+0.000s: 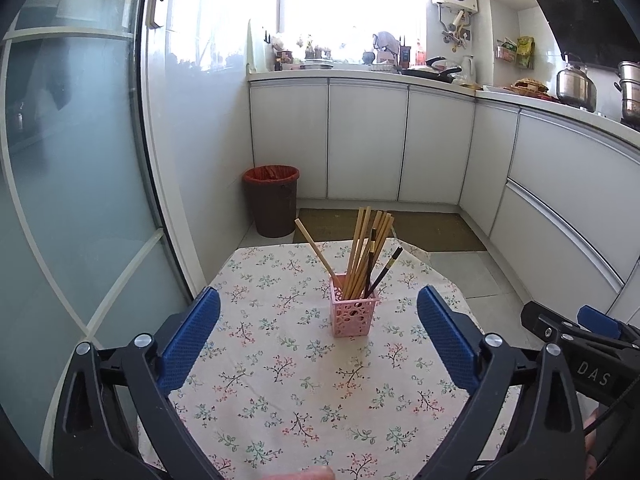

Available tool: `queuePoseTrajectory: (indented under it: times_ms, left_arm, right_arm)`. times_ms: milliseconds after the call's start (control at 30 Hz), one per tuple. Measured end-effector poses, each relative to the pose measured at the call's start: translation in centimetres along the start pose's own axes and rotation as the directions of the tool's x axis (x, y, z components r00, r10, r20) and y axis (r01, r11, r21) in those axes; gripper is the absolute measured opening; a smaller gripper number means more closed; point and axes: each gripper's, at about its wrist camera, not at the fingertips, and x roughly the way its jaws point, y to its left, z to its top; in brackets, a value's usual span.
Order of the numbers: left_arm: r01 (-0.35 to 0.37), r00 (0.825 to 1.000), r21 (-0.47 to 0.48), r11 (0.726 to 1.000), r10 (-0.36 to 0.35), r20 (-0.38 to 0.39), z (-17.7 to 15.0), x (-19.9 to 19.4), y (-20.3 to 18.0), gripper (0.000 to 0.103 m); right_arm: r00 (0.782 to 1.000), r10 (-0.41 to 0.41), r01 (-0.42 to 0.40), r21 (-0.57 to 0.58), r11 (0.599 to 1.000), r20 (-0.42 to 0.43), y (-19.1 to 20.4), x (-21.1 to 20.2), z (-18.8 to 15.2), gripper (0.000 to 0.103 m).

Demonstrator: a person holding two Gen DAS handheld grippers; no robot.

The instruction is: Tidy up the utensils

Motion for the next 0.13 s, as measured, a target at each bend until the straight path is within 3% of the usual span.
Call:
queuePoseTrajectory:
  times_ms: [133]
  left_arm:
    - [0.005, 1.000, -0.009, 1.000, -0.005, -0.013, -0.01, 0.16, 0.08, 0.096]
  right_arm:
    - [1.000, 0.000, 0.000, 0.005, 1.000, -0.002, -0.05, -0.01, 0.01, 0.096]
